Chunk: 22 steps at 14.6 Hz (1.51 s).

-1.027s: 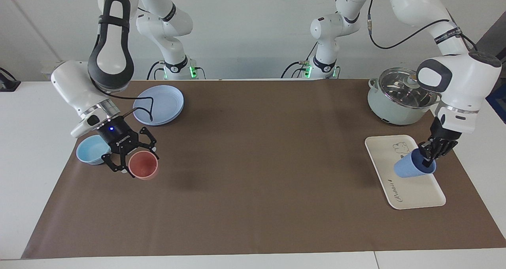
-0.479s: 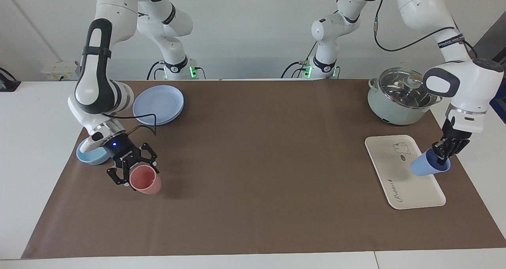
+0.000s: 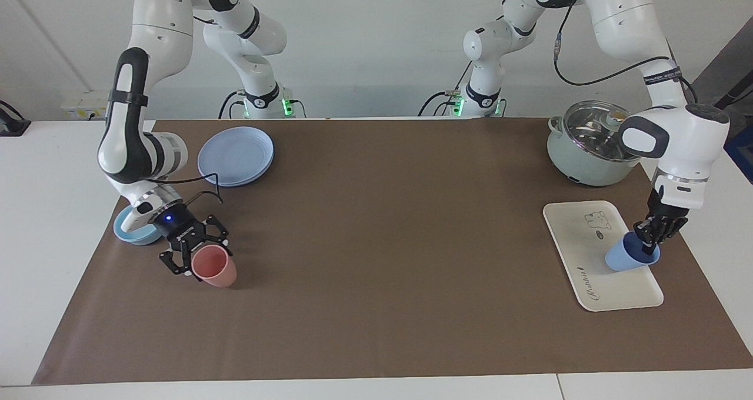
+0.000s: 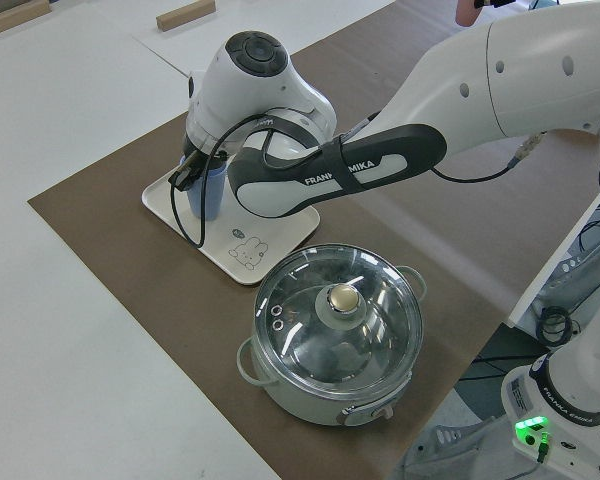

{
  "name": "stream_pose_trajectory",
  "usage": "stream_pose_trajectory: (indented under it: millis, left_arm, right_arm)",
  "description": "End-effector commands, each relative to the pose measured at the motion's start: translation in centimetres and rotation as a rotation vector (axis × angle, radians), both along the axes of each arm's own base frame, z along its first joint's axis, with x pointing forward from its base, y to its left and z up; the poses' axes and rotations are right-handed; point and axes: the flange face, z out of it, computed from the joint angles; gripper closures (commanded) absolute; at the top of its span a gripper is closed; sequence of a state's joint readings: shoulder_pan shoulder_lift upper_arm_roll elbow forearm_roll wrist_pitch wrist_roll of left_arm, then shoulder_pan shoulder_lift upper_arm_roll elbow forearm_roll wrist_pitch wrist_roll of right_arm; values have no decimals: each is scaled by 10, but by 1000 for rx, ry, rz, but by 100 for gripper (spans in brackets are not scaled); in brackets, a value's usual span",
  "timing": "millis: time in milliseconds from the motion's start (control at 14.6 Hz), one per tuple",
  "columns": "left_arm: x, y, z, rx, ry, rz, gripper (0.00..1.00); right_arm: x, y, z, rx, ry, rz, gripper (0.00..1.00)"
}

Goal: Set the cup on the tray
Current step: 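Lower the blue cup onto the tray with the left gripper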

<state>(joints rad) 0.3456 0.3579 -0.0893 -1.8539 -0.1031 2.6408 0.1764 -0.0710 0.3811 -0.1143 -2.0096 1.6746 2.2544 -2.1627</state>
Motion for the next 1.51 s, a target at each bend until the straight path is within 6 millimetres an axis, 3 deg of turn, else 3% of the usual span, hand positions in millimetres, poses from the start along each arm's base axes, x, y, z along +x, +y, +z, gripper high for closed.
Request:
stream_pose_trajectory:
  millis: [0,137,342,411,479,616,685,753,822,959,1027,1164,1438]
  left_arm:
    - [-3,-6,3,6,-8,-27,0]
    - [2,-14,15,5,0,-55,0]
    - [24,-40,82,-37,85,-118,0]
    - [28,-46,103,-44,116,-128,0]
    - [31,-61,122,-49,137,-144,0]
    - [29,-94,142,42,233,-223,0]
    - [29,-127,150,109,285,-277,0]
    - [27,-151,162,133,308,-288,0]
    - [23,-170,168,129,341,-277,0]
    - [7,-212,192,122,348,-278,0]
    - [-4,-219,210,121,328,-258,0]
    - [-28,-222,227,115,350,-253,0]
    - [-68,-216,242,124,398,-254,0]
  right_arm:
    - [-14,2,3,-5,-36,-9,100]
    - [-14,3,-1,-5,-60,-20,100]
    - [-14,0,-1,-31,-81,-12,100]
    - [-14,1,-1,-32,-81,-11,87]
    - [-16,-1,-2,-36,-76,-17,80]
    - [-16,0,-5,-31,-72,-18,78]
    - [-16,1,-5,-29,-72,-17,75]
    - [-16,1,-5,-26,-69,-19,58]
    - [-18,1,-8,-22,-62,-20,3]
    - [-18,1,-8,-14,-58,-22,0]
    - [-18,1,-6,-5,-57,-23,0]
    - [-17,1,2,23,-42,-40,0]
    - [-14,12,54,38,13,-129,0]
